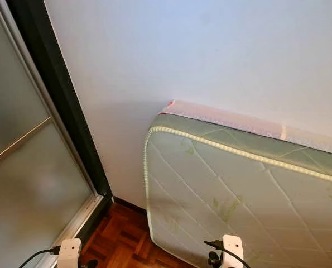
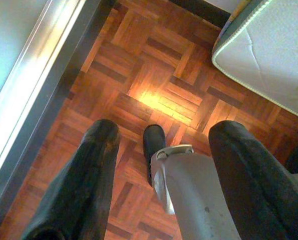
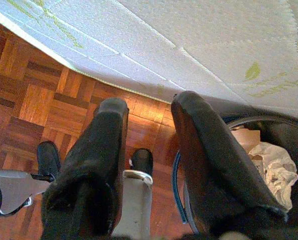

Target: Clean up the room

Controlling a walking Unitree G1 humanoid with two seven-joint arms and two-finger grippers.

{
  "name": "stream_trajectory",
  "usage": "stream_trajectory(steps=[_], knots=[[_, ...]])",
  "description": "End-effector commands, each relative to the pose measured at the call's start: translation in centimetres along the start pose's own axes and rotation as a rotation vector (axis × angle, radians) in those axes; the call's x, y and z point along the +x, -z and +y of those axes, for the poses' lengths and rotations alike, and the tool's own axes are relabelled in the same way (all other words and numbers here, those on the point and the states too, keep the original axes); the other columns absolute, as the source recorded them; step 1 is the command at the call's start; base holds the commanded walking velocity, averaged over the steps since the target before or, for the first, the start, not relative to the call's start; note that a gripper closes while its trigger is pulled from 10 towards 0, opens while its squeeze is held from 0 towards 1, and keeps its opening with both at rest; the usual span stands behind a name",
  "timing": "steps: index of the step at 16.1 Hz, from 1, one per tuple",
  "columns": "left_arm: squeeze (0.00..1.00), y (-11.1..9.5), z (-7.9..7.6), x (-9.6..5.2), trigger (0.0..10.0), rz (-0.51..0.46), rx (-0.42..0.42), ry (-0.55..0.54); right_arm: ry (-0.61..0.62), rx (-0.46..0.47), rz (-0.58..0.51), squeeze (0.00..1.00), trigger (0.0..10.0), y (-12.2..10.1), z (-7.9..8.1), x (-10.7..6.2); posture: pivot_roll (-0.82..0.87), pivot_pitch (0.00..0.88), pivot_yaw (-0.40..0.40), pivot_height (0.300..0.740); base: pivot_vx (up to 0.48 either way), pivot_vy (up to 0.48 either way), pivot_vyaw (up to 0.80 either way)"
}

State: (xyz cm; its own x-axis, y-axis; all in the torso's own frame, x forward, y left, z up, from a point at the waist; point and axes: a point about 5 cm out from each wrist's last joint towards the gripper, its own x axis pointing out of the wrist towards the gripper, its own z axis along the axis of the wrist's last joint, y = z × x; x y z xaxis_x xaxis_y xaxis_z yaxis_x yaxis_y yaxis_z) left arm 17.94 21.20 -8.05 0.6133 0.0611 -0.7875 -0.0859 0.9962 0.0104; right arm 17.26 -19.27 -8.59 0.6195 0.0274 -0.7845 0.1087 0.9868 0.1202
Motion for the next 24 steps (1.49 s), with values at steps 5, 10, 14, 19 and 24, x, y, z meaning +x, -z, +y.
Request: stream_trajectory(steps=[5,10,14,19,24], knots=[[0.00,4.1,1.7,-1.6,10.0,0.094,0.024,0.087,-0.004,0.040,0.127,0.00,10.0,3.8,-2.9,-1.8,0.06,0.057,-0.039,0.740,0.000,0.000,0.00],[0.00,3.7,1.8,-1.5,10.0,0.084,0.028,0.088,0.014,0.089,0.095,0.00,10.0,3.4,-3.2,-1.7,0.06,0.076,-0.035,0.740,0.000,0.000,0.00],[0.00,3.9,1.7,-1.5,10.0,0.089,0.026,0.086,0.009,0.086,0.091,0.00,10.0,3.2,-3.3,-1.7,0.06,0.078,-0.039,0.740,0.000,0.000,0.00],[0.00,4.0,1.8,-1.6,10.0,0.087,0.022,0.091,-0.003,0.108,0.068,0.00,10.0,2.9,-3.4,-1.7,0.06,0.089,-0.045,0.740,0.000,0.000,0.00],[0.00,4.3,2.0,-1.7,10.0,0.097,0.021,0.089,-0.016,0.110,0.075,0.00,10.0,3.0,-2.8,-1.6,0.06,0.101,-0.047,0.740,0.000,0.000,0.00]])
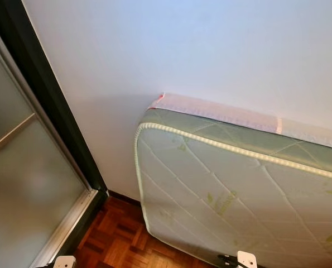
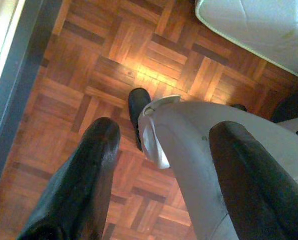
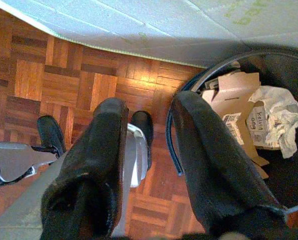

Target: Clean up the room

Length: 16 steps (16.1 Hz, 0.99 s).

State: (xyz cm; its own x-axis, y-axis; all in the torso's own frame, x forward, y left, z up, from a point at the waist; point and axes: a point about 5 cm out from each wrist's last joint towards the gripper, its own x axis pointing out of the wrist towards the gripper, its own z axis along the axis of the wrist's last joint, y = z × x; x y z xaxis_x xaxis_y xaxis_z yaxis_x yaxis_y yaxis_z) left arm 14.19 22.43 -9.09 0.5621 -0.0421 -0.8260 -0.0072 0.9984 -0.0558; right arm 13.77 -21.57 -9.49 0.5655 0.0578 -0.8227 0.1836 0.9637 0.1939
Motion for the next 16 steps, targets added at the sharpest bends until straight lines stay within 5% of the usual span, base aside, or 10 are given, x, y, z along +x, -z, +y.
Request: stream_trajectory(steps=[1,4,8,16], knots=[[0.00,1.1,0.4,-0.3,10.0,0.035,-0.003,-0.011,-0.001,0.004,0.006,0.00,10.0,0.2,-0.1,-0.1,0.07,0.105,-0.045,0.740,0.000,0.000,0.00],[0.00,1.4,-0.4,-0.2,10.0,0.042,-0.007,-0.010,-0.002,-0.002,0.018,0.00,10.0,0.3,0.0,-0.1,0.07,0.106,-0.045,0.740,0.000,0.000,0.00],[0.00,1.2,-1.7,0.2,10.0,0.036,-0.010,0.006,-0.012,-0.010,0.032,0.00,10.0,0.6,0.2,0.0,0.07,0.111,-0.046,0.740,0.000,0.000,-0.78],[0.00,1.0,-1.0,0.0,10.0,0.045,0.031,0.019,-0.036,-0.025,0.055,0.00,10.0,1.0,0.8,0.1,0.07,0.101,-0.052,0.740,0.000,0.117,-0.77]])
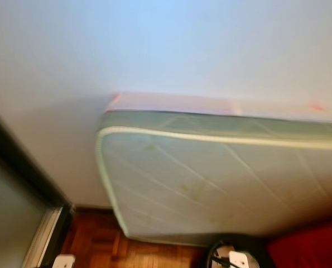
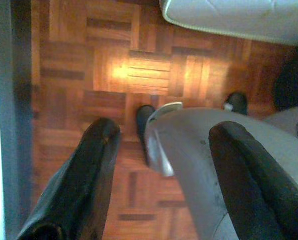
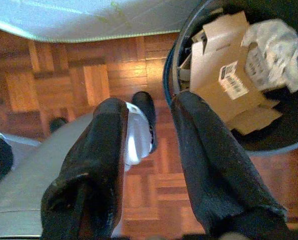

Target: Clean up the room

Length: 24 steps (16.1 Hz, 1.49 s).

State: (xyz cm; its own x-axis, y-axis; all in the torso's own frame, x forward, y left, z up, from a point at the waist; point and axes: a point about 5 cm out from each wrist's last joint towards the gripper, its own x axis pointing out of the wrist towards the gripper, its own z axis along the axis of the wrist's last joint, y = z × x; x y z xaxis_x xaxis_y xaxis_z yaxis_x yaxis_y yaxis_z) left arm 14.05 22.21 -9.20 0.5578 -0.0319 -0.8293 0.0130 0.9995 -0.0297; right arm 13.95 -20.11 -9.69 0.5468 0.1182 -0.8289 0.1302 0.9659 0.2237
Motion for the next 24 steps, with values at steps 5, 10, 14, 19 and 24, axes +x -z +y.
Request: stream_trajectory(steps=[5,10,14,19,24], knots=[[0.00,1.1,-3.8,0.5,10.0,0.032,-0.006,0.060,0.010,0.006,0.024,0.00,10.0,0.6,-0.4,-0.2,0.07,0.100,-0.050,0.740,0.000,0.000,-0.76],[0.00,1.3,-4.4,0.6,10.0,0.039,0.005,0.069,0.006,0.009,0.027,0.00,10.0,0.6,-0.3,-0.2,0.07,0.103,-0.048,0.740,0.000,0.000,-0.76],[0.00,1.3,-3.9,0.5,10.0,0.042,0.008,0.062,0.005,0.008,0.032,0.00,10.0,0.9,-0.2,-0.2,0.07,0.074,-0.036,0.740,0.000,0.000,-0.76],[0.00,1.0,-3.5,0.5,10.0,0.035,0.021,0.055,0.017,0.015,0.007,0.00,10.0,0.3,-0.3,-0.1,0.05,0.013,-0.018,0.740,0.000,0.000,-0.76],[0.00,1.9,-3.3,0.2,10.0,0.058,0.068,0.050,0.021,0.055,-0.032,0.00,10.0,-0.2,-0.2,-0.1,0.05,0.000,-0.017,0.740,0.000,-0.183,0.00]])
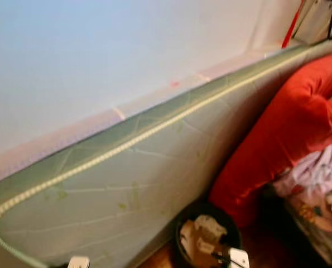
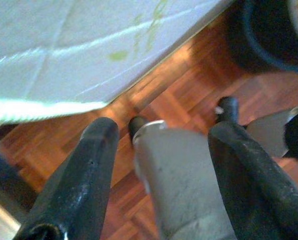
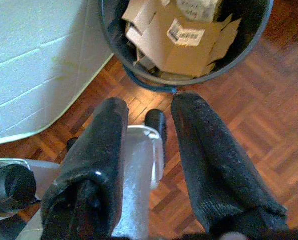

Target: Clean up the room

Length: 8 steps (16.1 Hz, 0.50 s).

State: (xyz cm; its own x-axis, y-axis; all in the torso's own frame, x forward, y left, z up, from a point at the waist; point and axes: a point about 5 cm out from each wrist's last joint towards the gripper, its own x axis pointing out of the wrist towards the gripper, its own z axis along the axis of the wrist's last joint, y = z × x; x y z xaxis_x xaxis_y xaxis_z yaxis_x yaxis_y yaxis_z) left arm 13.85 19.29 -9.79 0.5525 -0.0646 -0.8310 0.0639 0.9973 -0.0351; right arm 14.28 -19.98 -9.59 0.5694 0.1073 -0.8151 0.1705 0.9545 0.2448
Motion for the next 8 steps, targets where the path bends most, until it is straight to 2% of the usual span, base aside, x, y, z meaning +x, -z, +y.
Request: stream_trajectory(steps=[1,3,8], knots=[[0.00,1.43,-0.43,-0.27,10.0,0.054,0.026,0.020,0.018,0.008,-0.003,0.00,10.0,0.09,-0.44,-0.17,0.05,0.000,-0.017,0.740,0.000,-0.480,0.00],[0.00,1.51,-0.36,-0.30,10.0,0.055,0.011,0.015,0.028,0.015,-0.005,0.00,10.0,0.04,-0.53,-0.17,0.05,0.022,-0.020,0.740,0.000,-0.334,0.00],[0.00,1.37,-0.23,-0.27,10.0,0.054,0.004,0.005,0.035,0.014,0.013,0.00,10.0,0.40,-0.38,-0.15,0.04,0.042,-0.014,0.740,0.000,-0.337,-0.69]])
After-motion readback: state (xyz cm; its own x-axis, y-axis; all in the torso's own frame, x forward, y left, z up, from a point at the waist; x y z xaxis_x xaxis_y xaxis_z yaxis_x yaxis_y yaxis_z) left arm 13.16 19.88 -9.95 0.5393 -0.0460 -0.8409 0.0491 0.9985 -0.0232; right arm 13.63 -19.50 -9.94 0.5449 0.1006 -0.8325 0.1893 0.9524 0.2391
